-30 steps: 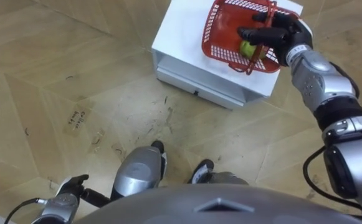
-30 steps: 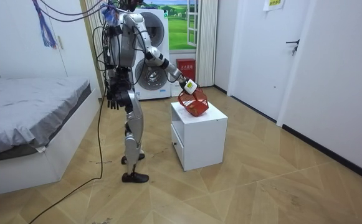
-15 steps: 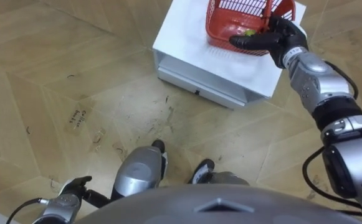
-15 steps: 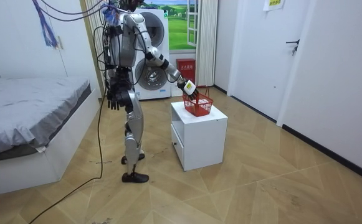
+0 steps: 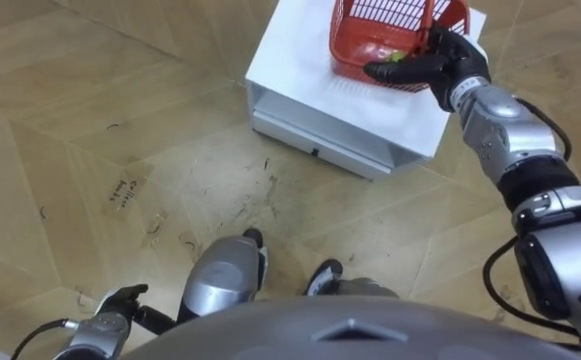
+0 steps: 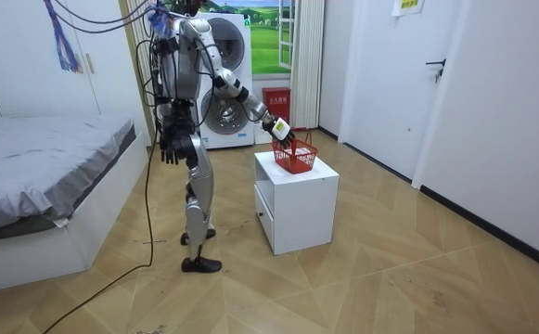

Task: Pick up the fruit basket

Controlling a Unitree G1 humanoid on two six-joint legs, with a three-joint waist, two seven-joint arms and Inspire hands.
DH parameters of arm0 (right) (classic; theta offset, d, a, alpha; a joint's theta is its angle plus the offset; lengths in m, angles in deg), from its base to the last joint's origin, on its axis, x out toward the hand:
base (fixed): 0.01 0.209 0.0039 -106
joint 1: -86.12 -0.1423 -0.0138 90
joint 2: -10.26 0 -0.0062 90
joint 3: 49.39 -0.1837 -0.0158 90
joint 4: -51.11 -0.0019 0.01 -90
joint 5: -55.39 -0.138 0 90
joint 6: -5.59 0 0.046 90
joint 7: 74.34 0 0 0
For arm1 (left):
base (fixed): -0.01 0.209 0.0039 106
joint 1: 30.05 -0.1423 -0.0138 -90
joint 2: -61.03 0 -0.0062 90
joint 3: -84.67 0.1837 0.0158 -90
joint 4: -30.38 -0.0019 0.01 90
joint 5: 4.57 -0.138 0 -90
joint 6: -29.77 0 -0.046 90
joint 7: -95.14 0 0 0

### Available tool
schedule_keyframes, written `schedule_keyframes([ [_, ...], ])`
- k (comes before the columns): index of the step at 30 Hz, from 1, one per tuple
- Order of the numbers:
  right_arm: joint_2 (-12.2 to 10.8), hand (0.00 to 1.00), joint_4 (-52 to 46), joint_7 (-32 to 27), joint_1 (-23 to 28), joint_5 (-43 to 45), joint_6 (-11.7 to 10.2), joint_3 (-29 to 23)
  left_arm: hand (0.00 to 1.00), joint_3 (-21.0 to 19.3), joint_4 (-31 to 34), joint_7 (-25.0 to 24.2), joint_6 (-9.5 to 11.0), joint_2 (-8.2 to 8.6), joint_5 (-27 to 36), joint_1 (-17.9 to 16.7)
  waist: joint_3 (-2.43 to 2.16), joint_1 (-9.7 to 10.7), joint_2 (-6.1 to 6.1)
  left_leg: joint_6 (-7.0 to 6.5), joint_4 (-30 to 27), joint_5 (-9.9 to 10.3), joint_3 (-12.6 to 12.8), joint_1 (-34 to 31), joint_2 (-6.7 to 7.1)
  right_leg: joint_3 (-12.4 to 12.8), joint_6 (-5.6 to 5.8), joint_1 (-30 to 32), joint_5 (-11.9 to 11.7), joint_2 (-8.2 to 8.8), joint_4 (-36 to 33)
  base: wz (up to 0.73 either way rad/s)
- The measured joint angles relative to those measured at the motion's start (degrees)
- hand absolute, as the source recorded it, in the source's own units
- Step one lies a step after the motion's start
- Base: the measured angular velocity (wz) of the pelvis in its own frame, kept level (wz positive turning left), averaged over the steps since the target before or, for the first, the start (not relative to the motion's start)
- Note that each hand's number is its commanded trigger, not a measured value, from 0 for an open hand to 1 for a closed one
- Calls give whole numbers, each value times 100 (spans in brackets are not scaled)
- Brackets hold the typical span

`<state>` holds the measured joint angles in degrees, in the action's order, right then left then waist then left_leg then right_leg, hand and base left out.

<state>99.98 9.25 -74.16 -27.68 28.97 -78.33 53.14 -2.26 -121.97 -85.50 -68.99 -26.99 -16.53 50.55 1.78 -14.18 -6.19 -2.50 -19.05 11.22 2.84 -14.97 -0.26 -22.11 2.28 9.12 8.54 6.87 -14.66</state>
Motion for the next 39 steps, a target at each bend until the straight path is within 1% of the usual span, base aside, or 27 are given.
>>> schedule_keyframes([
  [1, 0, 0, -32, 14, 57, 2, 0, 0, 0, -48, 0, 2, -1, 0, -1, 0, -18, 0, -27, 0, 33, 0, 20, 43, -3, 6, 0, -17, 0, -2, 7, -8],
  [3, 2, 0, -81, 34, 83, 0, 2, -2, 0, -62, 1, 6, -1, 1, 3, -8, -32, 48, -42, 0, 38, 0, 26, 95, -5, 21, 0, -70, 0, -3, 15, -3],
  [4, 2, 0, -189, 51, 88, 0, 4, -6, 0, -69, 1, 11, -1, 2, 1, -8, -36, 130, -49, 0, 39, 0, 30, 112, -5, 30, 0, -92, -1, -4, 23, -4],
  [5, 2, 0, -295, 74, 94, 1, 4, -12, 0, -70, 1, 16, -1, 2, 0, -7, -47, 170, -64, 0, 49, 0, 45, 152, -8, 65, 0, -116, -1, -7, 37, -7],
  [6, 3, 0, -356, 85, 114, 1, 3, -17, 0, -71, 2, 21, -1, 2, 0, -7, -60, 195, -77, 0, 63, 0, 67, 179, -9, 78, 0, -134, -1, -8, 46, -11],
  [8, 13, 0, -565, 183, 241, 80, -2, -48, 0, -148, -9, 47, -1, 6, -3, -26, -103, 299, -111, 0, 153, 0, 153, 360, -11, 128, 14, -278, -9, -19, 104, -10],
  [10, 36, 0, -798, 188, 385, 83, -3, -67, 0, -236, -11, 55, -4, 8, -3, -47, -121, 304, -127, 0, 226, 0, 206, 497, -19, 176, 17, -360, -11, -25, 111, -16],
  [13, 40, 0, -1160, 188, 639, 102, -15, -171, 0, -282, 19, 54, -7, 8, -2, -36, -128, 456, -114, 1, 253, 1, 263, 624, -24, 239, 18, -438, -11, -28, 109, -11],
  [15, 46, 0, -1398, 159, 845, 130, -35, -263, 0, -292, 92, 61, -6, 11, -5, -30, -130, 472, -88, 1, 256, 1, 296, 661, -29, 294, 20, -449, -13, -34, 111, -15],
  [16, 51, 0, -1539, 114, 990, 142, -40, -265, 0, -300, 140, 94, -5, 11, -9, -30, -133, 518, -56, 1, 271, 1, 308, 697, -28, 296, 22, -478, -14, -33, 112, -6],
  [17, 51, 0, -1653, 83, 1145, 209, -41, -267, 0, -321, 202, 144, -2, 15, -25, -37, -143, 582, -21, 1, 298, 1, 321, 758, -29, 307, 22, -517, -14, -32, 113, -5],
  [18, 52, 0, -1758, 69, 1241, 255, -41, -269, 0, -365, 232, 158, 1, 28, -53, -41, -161, 600, 3, 1, 328, 1, 326, 771, -29, 309, 22, -526, -14, -33, 112, -6],
  [20, 47, 0, -2020, 72, 1551, 279, -107, -276, 0, -433, 293, 252, 6, 109, -129, -36, -167, 723, 133, 0, 378, 1, 336, 929, -22, 318, 24, -664, -15, -32, 141, -2],
  [21, 43, 0, -2048, 74, 1626, 304, -118, -290, 0, -466, 316, 275, 8, 139, -134, -39, -175, 769, 168, 0, 398, 1, 337, 977, -20, 317, 27, -703, -17, -34, 163, -5],
  [22, 35, 0, -2133, 66, 1772, 375, -118, -323, 0, -530, 392, 316, 12, 194, -135, -60, -204, 772, 222, 2, 461, 0, 353, 1034, -15, 336, 35, -747, -21, -39, 200, -9],
  [23, 36, 0, -2169, 60, 1819, 422, -118, -325, 0, -530, 443, 352, 23, 208, -134, -80, -202, 784, 241, 5, 482, -2, 372, 1064, -17, 361, 35, -759, -21, -44, 199, -16],
  [24, 32, 0, -2230, 62, 1883, 522, -118, -337, 0, -530, 506, 430, 65, 222, -136, -113, -212, 836, 260, 20, 529, -13, 397, 1107, -20, 411, 35, -760, -21, -56, 200, -19],
  [27, 15, 0, -2381, 38, 1994, 869, -118, -528, 0, -536, 506, 554, 95, 231, -204, -127, -206, 939, 271, 32, 577, -23, 458, 1167, -33, 485, 34, -760, -21, -84, 200, -14],
  [29, 16, 0, -2546, -71, 2166, 1390, -176, -716, 0, -539, 512, 556, 98, 230, -297, -151, -204, 955, 264, 35, 583, -23, 518, 1207, -59, 545, 33, -750, -22, -98, 208, -11],
  [30, 17, 0, -2546, -108, 2230, 1496, -221, -741, 0, -539, 506, 560, 97, 230, -312, -160, -201, 958, 262, 35, 595, -22, 528, 1233, -59, 560, 33, -764, -22, -101, 208, -9],
  [32, 1, 0, -2383, -218, 2592, 1825, -330, -753, 0, -555, 492, 668, 78, 234, -354, -251, -197, 976, 252, 41, 695, -19, 542, 1401, -53, 572, 34, -926, -22, -114, 308, -2],
  [33, -7, 0, -2282, -224, 2687, 1941, -363, -747, 0, -566, 494, 692, 73, 235, -358, -264, -190, 976, 267, 42, 728, -18, 541, 1443, -47, 562, 34, -972, -22, -116, 341, 4],
  [34, -63, 0, -1894, -245, 2784, 2138, -426, -748, 0, -588, 496, 770, 75, 239, -345, -292, -199, 1007, 255, 44, 762, -17, 542, 1506, -45, 548, 47, -1052, -29, -123, 411, 0],
  [35, -105, 0, -1626, -278, 2804, 2223, -432, -748, 0, -625, 484, 809, 80, 253, -343, -309, -197, 1014, 251, 45, 781, -16, 542, 1534, -44, 548, 47, -1072, -30, -125, 414, 0],
  [37, -205, 0, -644, -337, 2965, 2383, -434, -759, 0, -631, 449, 919, 121, 312, -350, -415, -197, 1061, 258, 48, 840, -13, 530, 1615, -34, 577, 48, -1135, -29, -127, 425, 0],
  [38, -214, 0, -228, -335, 3063, 2414, -442, -757, 0, -625, 434, 918, 145, 342, -348, -435, -187, 1089, 274, 47, 857, -14, 528, 1636, -24, 633, 49, -1145, -28, -129, 426, 0],
  [39, -213, 0, -33, -338, 3124, 2435, -475, -763, 0, -629, 434, 918, 147, 359, -351, -464, -185, 1102, 282, 47, 867, -13, 525, 1638, -20, 635, 50, -1152, -28, -128, 428, -4],
])
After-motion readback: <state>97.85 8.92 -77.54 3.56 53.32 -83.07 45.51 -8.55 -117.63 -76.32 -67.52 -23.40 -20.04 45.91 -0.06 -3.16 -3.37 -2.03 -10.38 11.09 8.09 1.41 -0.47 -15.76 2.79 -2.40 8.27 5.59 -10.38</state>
